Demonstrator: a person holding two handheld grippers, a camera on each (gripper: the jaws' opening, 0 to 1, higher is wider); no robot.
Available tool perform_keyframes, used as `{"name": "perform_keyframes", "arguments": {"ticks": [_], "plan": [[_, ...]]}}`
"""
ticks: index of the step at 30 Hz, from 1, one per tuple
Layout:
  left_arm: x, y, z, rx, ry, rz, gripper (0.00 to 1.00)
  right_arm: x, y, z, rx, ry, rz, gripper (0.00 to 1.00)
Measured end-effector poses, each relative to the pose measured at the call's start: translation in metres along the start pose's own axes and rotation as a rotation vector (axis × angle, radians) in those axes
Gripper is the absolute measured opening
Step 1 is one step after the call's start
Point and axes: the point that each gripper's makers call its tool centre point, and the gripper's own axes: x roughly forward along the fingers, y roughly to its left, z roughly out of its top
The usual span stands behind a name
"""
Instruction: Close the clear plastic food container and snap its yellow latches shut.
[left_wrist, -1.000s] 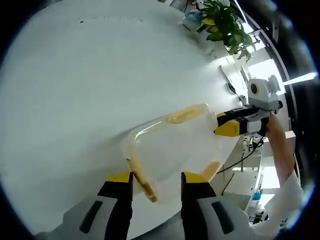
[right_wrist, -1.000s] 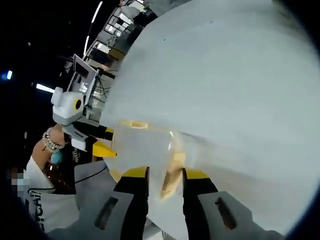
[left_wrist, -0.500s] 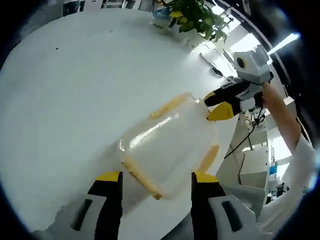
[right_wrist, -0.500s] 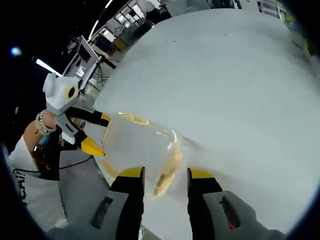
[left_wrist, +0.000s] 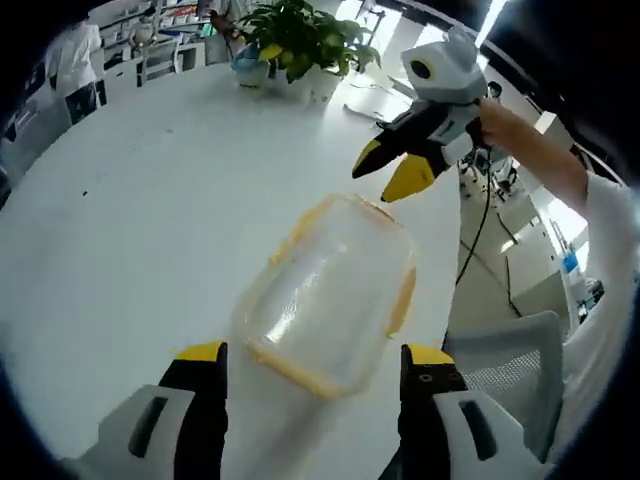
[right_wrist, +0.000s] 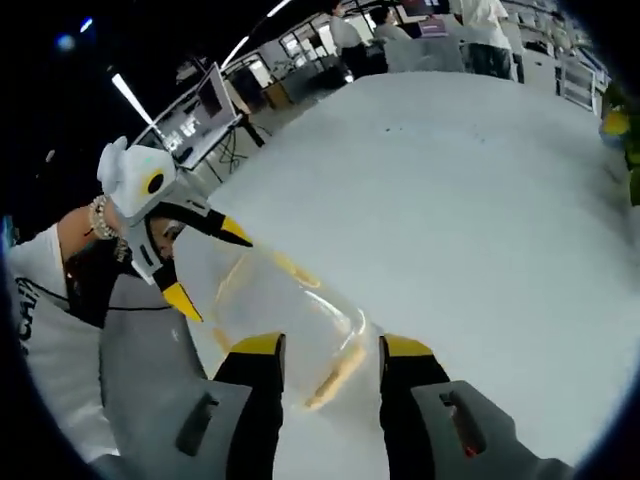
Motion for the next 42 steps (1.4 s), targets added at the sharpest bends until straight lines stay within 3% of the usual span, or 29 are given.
{"name": "perform_keyframes", "arguments": {"ticks": [5, 8, 11, 18, 22, 30, 42], "plan": [[-0.006, -0.007, 0.011, 0.052, -0.058, 0.006, 0.63, 0.002, 0.008, 0.009, -0.122, -0.008, -0.002, 0.28], [-0.011, -0.01, 0.024, 0.081, -0.125, 0.013, 0.49, 0.004, 0.015, 0.015, -0.141, -0.025, 0.024, 0.22], [-0.014, -0.011, 0.034, 0.136, -0.162, 0.033, 0.45, 0.008, 0.022, 0.018, -0.147, -0.025, 0.043, 0.22], [-0.005, -0.022, 0.04, 0.16, -0.168, 0.006, 0.37, 0.016, 0.034, 0.024, -0.181, -0.022, 0.085, 0.14], [0.003, -0.03, 0.042, 0.175, -0.163, -0.018, 0.25, 0.023, 0.041, 0.024, -0.204, -0.012, 0.112, 0.06], [0.016, -0.036, 0.052, 0.185, -0.186, -0.021, 0.22, 0.034, 0.045, 0.024, -0.213, 0.007, 0.134, 0.01], [0.027, -0.047, 0.05, 0.233, -0.175, -0.02, 0.15, 0.047, 0.048, 0.022, -0.237, 0.032, 0.147, 0.0]]}}
